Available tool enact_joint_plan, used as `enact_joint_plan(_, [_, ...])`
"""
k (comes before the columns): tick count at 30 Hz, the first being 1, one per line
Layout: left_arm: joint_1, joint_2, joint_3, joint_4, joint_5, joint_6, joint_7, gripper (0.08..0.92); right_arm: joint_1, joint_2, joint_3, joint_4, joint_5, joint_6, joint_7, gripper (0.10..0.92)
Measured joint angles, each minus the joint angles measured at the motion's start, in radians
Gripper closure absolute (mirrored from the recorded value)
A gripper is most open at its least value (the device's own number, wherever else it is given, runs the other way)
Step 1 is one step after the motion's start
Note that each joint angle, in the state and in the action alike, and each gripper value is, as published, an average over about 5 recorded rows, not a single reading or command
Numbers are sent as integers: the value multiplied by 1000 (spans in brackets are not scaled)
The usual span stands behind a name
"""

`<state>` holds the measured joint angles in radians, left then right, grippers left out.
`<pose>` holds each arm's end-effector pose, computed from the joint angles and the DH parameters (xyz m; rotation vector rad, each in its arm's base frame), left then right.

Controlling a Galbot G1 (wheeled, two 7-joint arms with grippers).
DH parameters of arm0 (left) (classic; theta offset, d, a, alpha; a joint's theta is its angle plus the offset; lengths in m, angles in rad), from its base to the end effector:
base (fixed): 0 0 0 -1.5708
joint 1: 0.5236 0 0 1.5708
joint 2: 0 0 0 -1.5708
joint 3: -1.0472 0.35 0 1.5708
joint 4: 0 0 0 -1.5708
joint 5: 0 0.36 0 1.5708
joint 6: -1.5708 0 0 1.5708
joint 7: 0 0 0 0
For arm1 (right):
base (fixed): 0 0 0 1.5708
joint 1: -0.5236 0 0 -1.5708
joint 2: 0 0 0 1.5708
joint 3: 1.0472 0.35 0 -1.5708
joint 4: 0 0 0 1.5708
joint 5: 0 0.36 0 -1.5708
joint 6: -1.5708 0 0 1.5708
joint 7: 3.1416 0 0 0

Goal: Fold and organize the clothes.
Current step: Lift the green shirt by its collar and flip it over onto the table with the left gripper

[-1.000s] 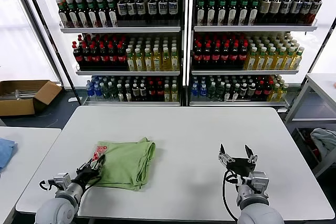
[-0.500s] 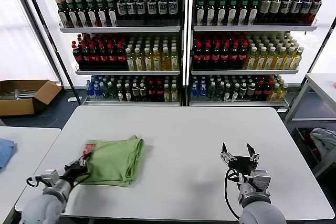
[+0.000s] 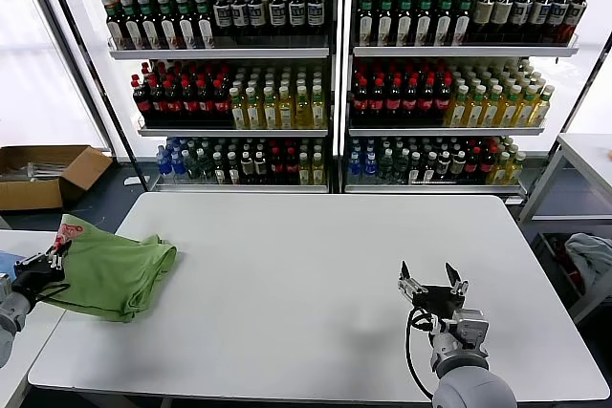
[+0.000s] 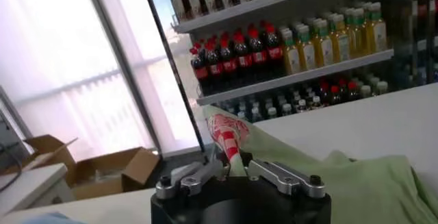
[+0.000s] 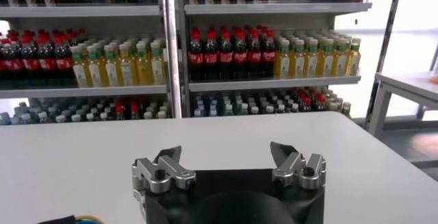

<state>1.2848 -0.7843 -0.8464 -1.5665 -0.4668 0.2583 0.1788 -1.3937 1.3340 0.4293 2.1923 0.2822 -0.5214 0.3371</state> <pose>0.2924 0.3295 -0.2431 0.1316 -2.7825 -0.4034 0.2255 -0.0061 -0.2334 -0.1211 -2.8491 -0.0029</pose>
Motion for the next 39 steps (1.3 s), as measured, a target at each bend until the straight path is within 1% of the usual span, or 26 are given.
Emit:
enact_joint_plan(5, [26, -28, 20, -65, 3, 10, -14, 878, -10, 3, 9, -8, -7, 4, 1, 203])
enact_joint_plan(10, [50, -97, 82, -218, -16, 56, -71, 878, -22, 6, 19, -12, -15, 8, 2, 203])
enact_joint_plan(14, [60, -167, 183, -372, 0, 103, -126, 878, -34, 13, 26, -13, -24, 10, 3, 203])
enact_joint_plan(18, [63, -246, 321, -469, 60, 141, -162, 878, -48, 21, 27, -7, -35, 12, 3, 203])
enact_joint_plan(21, [53, -303, 416, -491, 107, 162, -184, 878, -60, 26, 27, 0, -43, 14, 2, 203])
enact_joint_plan(24, [35, -348, 484, -486, 141, 182, -203, 878, -74, 30, 28, 8, -52, 15, 0, 203])
enact_joint_plan(30, [2, -397, 565, -485, 161, 217, -240, 878, -92, 39, 21, 11, -70, 18, -2, 203])
enact_joint_plan(35, [-22, -438, 620, -497, 108, 222, -260, 875, -98, 41, 13, 16, -81, 15, -2, 203])
enact_joint_plan(39, [-43, -475, 661, -483, 59, 209, -260, 803, -102, 43, 5, 22, -86, 9, -2, 203])
